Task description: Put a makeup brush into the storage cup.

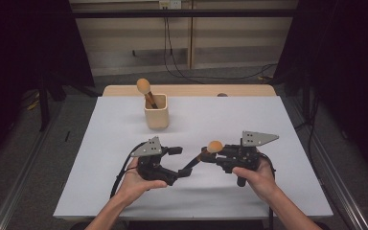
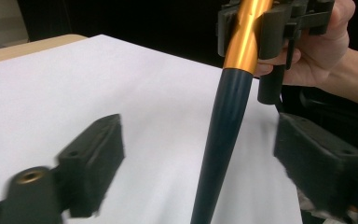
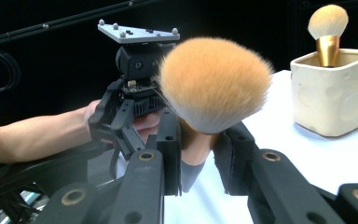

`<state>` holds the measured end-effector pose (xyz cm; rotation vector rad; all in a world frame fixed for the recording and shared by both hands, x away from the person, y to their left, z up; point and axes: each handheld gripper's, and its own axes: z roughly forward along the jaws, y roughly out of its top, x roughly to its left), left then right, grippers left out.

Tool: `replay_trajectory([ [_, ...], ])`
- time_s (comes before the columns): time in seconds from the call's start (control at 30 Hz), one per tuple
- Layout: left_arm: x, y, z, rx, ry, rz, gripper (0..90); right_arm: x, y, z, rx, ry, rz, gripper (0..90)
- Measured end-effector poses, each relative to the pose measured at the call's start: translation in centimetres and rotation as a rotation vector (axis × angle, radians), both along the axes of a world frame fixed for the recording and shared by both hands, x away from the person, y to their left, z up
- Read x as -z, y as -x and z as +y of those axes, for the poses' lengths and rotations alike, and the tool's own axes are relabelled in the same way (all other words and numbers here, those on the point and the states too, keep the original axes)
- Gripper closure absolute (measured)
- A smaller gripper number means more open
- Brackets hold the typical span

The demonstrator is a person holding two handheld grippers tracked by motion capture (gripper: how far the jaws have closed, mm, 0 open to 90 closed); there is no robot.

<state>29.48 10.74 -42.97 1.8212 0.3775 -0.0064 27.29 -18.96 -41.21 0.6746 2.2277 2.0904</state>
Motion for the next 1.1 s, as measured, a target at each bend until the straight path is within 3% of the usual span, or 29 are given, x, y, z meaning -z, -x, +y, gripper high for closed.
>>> replay_trajectory([
  [0.1,-0.1,-0.1,0.2,-0.015,-0.004,0.019,7.8,-0.3,-0.2,-0.2,-0.002,0.022,-0.009,73.1],
  [0.2,-0.3,-0.2,0.2,-0.047,-0.044,0.025,5.6,-0.7,-0.4,-0.3,-0.006,0.038,-0.010,73.1],
  [0.33,-0.3,-0.2,0.2,-0.038,-0.055,0.016,3.9,-1.2,-0.9,-0.6,-0.008,0.059,0.019,73.1],
  [0.5,-0.5,0.0,0.2,-0.023,-0.045,-0.014,2.0,-1.5,-1.2,-0.7,-0.008,0.128,0.038,73.1],
  [0.63,-0.5,-0.2,0.0,-0.025,-0.044,0.009,1.6,-2.1,-1.2,-0.5,-0.020,0.184,0.030,73.1],
  [0.73,-0.6,-0.4,-0.3,-0.031,-0.057,0.002,1.6,-2.6,-1.5,-0.4,-0.034,0.244,0.032,73.1],
  [0.83,-0.9,-0.4,-0.6,-0.030,-0.081,-0.020,1.6,-3.0,-1.6,-0.2,-0.046,0.260,0.029,73.1],
  [0.97,-0.9,-0.5,-1.1,-0.027,-0.083,-0.024,1.6,-3.5,-1.9,-0.2,-0.050,0.293,0.036,73.1],
  [1.1,-0.8,-0.6,-1.6,-0.019,-0.099,-0.032,1.6,-3.8,-2.4,0.0,-0.053,0.350,0.052,73.1],
])
